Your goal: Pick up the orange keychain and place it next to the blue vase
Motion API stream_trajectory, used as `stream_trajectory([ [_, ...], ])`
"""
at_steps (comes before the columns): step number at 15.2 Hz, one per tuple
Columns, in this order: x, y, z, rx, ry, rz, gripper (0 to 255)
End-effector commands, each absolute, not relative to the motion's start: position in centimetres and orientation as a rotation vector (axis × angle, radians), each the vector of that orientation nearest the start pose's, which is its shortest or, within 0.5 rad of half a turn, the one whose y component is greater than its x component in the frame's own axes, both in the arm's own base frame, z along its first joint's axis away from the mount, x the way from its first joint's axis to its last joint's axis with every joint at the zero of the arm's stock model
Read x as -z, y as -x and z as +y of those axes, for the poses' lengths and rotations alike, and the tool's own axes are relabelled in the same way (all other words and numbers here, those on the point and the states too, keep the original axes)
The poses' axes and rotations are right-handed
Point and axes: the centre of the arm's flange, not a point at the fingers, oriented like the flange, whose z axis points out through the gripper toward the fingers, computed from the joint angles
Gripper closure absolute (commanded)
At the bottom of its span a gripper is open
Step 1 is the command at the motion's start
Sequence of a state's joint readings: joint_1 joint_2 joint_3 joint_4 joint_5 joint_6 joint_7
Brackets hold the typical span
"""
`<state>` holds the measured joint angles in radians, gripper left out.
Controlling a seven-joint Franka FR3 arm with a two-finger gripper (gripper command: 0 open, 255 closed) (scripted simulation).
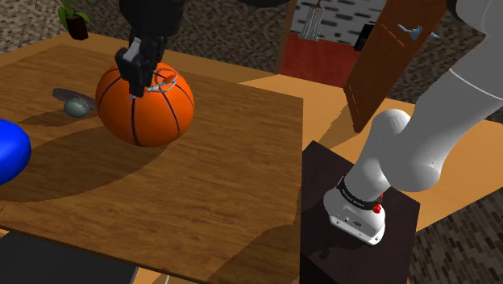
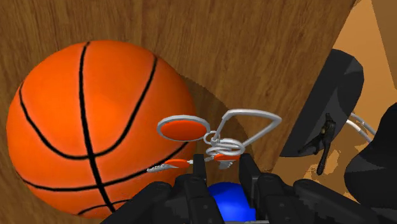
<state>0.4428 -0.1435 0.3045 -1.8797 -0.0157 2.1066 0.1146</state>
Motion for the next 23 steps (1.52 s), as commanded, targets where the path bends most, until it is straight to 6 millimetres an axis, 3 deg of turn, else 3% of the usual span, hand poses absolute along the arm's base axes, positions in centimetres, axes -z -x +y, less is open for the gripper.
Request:
stream_trajectory([
  [1,-60.6,-40.7,40.4,0.538,2.841,-0.944,255],
  [15,-60.6,-47.6,57.8,0.538,2.841,-0.944,255],
  [23,-56.3,-47.6,57.8,0.538,2.841,-0.944,255],
])
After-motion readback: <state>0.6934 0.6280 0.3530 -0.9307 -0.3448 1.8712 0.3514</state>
